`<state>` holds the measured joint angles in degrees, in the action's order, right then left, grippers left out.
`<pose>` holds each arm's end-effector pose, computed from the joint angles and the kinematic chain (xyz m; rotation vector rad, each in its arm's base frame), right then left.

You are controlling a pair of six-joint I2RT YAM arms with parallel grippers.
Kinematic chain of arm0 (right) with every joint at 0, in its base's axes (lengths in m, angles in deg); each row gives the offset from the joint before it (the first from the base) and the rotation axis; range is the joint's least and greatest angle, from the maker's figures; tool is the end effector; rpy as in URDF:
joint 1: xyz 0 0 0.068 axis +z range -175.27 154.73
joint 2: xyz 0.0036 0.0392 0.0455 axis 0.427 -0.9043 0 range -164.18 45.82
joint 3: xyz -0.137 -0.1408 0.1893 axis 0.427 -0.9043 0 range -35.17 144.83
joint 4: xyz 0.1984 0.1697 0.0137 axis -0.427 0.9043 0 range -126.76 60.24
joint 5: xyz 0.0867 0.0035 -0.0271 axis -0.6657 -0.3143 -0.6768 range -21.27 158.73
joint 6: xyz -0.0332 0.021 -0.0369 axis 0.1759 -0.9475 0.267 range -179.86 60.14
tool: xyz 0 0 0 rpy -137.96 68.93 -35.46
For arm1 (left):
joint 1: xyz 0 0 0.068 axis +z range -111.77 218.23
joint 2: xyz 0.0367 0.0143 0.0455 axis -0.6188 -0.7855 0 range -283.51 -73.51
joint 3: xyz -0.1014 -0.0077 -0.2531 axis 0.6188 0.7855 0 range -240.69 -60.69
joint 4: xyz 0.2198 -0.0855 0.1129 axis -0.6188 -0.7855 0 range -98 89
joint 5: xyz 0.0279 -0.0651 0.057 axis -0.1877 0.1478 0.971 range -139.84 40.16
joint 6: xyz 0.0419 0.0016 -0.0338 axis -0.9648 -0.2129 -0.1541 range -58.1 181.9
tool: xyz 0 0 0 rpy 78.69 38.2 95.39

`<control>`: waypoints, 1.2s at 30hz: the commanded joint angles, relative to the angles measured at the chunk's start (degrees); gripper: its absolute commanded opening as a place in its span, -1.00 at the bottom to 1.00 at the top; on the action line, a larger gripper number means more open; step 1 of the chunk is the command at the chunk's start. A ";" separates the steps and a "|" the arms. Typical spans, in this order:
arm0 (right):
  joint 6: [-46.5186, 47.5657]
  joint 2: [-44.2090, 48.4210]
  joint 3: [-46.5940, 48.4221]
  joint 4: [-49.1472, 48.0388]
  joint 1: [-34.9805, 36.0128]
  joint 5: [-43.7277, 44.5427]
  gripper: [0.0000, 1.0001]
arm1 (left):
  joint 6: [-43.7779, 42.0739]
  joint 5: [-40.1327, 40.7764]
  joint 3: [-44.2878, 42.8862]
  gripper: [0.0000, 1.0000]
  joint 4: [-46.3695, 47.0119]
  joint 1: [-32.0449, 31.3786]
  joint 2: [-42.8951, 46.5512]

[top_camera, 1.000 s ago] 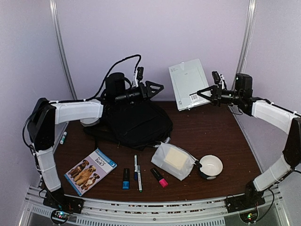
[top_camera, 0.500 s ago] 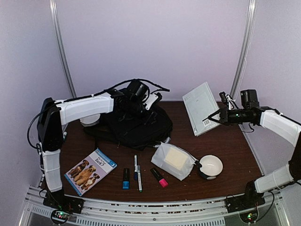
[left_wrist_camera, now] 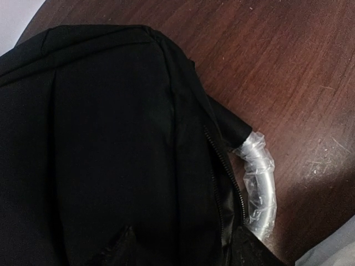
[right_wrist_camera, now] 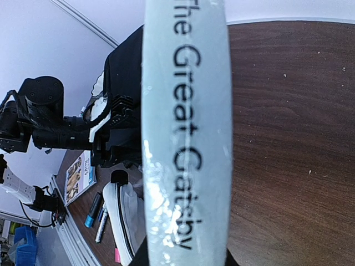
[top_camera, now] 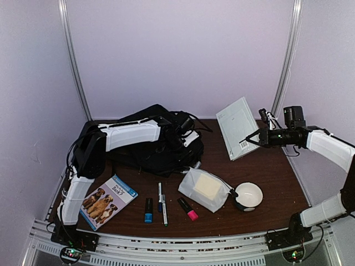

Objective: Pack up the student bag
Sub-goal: Open the largest pocket of the student bag.

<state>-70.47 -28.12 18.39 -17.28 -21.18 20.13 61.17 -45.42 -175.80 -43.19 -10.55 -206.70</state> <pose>0.2698 0.0461 0.2756 -0.3318 2.1759 1.0935 0.3359 -0.3791 0.1920 1.0770 2.4000 -0.1915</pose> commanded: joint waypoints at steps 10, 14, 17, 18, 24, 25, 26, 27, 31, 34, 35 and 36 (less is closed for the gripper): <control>1.11 1.77 1.46 -5.50 -0.07 -2.20 -1.00 | -3.92 5.84 -4.53 -0.19 -2.80 -0.62 -3.94; 1.23 1.77 1.38 -5.52 -0.06 -1.95 -1.00 | -5.41 8.34 -6.14 -0.80 -2.85 -0.55 -3.21; 1.34 1.88 1.36 -5.39 -0.05 -1.89 -1.00 | -6.11 9.71 -7.93 -1.00 -2.76 -0.53 -1.64; 1.45 1.74 1.51 -5.10 -0.05 -1.91 -1.00 | -6.32 10.11 -8.52 -1.00 -2.61 -0.53 -0.91; 0.72 -1.08 7.55 3.09 -0.01 0.32 -1.00 | -9.60 13.84 -9.08 -1.00 1.96 -0.57 6.22; 0.39 -1.62 8.47 3.63 -0.01 -0.38 -1.00 | -10.03 14.40 -9.15 -1.00 2.66 -0.54 7.19; -0.53 -1.94 9.21 3.66 0.09 -1.24 -1.00 | -10.46 14.90 -9.21 -1.00 3.44 -0.53 8.04; -2.34 -2.39 9.42 3.46 0.24 -2.29 -1.00 | -10.77 15.13 -9.29 -1.00 4.03 -0.50 8.80; -6.30 -3.76 10.54 3.98 2.74 -6.33 -1.00 | -12.21 15.96 -9.56 -1.00 6.40 -0.36 11.20; -8.30 -5.47 13.69 7.86 5.63 -7.74 -1.00 | -13.60 17.15 -9.52 -1.00 8.13 -0.31 11.99; -9.46 -5.80 14.57 8.50 6.52 -8.63 -1.00 | -13.89 17.38 -9.52 -1.00 8.64 -0.21 12.24; -10.76 -6.31 15.09 8.70 7.36 -9.58 -1.00 | -14.06 17.60 -9.45 -1.00 9.16 -0.16 12.39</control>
<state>-77.10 -34.08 28.23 -7.27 -17.26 18.43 49.78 -29.99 -183.27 -41.66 -10.89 -196.75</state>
